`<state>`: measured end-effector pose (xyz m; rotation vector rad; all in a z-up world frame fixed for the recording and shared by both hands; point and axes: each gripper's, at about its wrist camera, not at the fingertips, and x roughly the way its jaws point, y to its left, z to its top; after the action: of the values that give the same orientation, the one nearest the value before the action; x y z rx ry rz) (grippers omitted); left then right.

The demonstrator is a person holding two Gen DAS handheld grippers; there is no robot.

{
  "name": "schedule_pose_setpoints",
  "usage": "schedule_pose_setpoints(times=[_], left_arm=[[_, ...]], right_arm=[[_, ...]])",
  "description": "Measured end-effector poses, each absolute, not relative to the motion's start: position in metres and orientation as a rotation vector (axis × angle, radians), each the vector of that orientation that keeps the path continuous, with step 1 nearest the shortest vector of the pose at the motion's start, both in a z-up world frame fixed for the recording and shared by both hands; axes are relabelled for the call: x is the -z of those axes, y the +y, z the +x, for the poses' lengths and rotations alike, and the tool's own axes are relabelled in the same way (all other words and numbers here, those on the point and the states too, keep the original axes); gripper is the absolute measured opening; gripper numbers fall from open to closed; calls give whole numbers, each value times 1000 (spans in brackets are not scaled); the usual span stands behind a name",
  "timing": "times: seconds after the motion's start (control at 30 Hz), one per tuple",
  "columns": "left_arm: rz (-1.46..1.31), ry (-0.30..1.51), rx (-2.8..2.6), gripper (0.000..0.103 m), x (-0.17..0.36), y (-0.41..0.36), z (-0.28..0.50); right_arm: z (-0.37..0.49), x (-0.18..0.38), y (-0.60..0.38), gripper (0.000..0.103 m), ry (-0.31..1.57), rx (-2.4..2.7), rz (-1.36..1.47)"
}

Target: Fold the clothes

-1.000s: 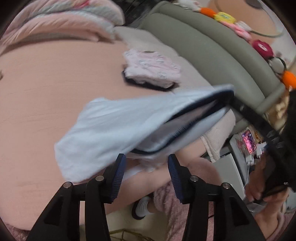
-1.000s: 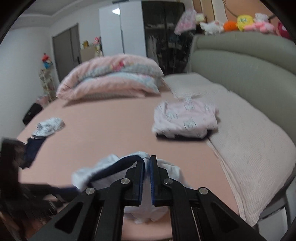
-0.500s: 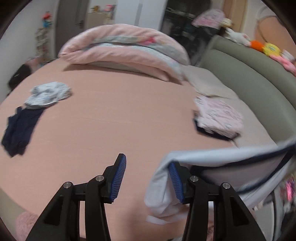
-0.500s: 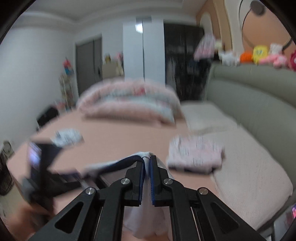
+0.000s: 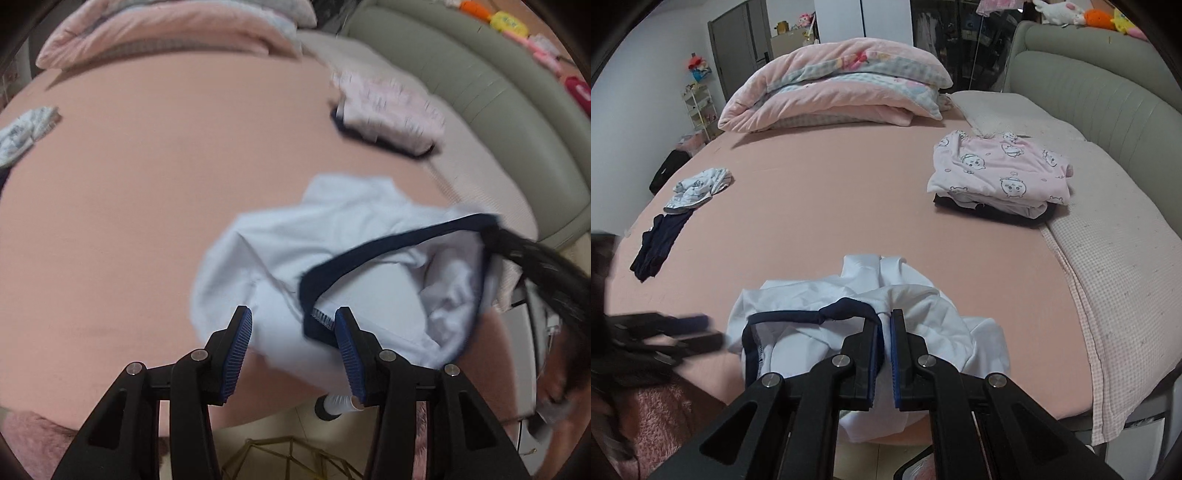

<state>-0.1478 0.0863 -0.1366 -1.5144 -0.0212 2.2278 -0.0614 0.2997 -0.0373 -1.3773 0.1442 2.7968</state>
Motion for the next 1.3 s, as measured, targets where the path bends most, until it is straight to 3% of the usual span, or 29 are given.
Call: schedule_pose_setpoints(times=[0.1, 0.13, 0.17, 0.33, 0.47, 0.53, 0.57, 0.6, 0.73, 0.9, 1.1, 1.2, 1.3], left_arm=[[-1525, 82, -2327, 40, 151, 103, -153], [-1521, 107, -2355, 30, 154, 105, -155], [-1513, 112, -2380, 5, 154, 104, -156], [-1438, 69, -2501, 6, 140, 87, -158], [-1447, 33, -2482, 6, 138, 77, -162], [-1400, 27, -2516, 5, 129, 73, -157], [-1375, 21, -2534, 5, 123, 69, -154], [-1348, 6, -2554, 5, 116, 64, -150], [-1224, -97, -2617, 5, 78, 40, -138], [-1041, -147, -2629, 5, 20, 30, -122], [-916, -170, -2594, 5, -21, 17, -98], [-888, -184, -2581, 5, -31, 8, -87], [-1015, -176, -2565, 5, 1, 6, -92]], right_arm=[[-55, 41, 301, 4, 126, -2785, -1405], [-55, 45, 303, 5, 108, -2766, -1419], [-57, 53, 304, 5, 98, -2737, -1460], [-64, 95, 296, 20, 88, -2647, -1671], [-73, 120, 290, 29, 197, -2606, -1746], [-77, 128, 293, 25, 297, -2601, -1770], [-76, 128, 294, 12, 312, -2611, -1764], [-73, 121, 293, 6, 278, -2643, -1724], [-61, 76, 291, 5, 88, -2729, -1498], [-50, -16, 288, 5, 56, -2886, -1184], [-28, -81, 281, 5, 120, -3042, -994], [-26, -79, 281, 5, 169, -3057, -1025], [-34, -48, 276, 5, 162, -3009, -1171]])
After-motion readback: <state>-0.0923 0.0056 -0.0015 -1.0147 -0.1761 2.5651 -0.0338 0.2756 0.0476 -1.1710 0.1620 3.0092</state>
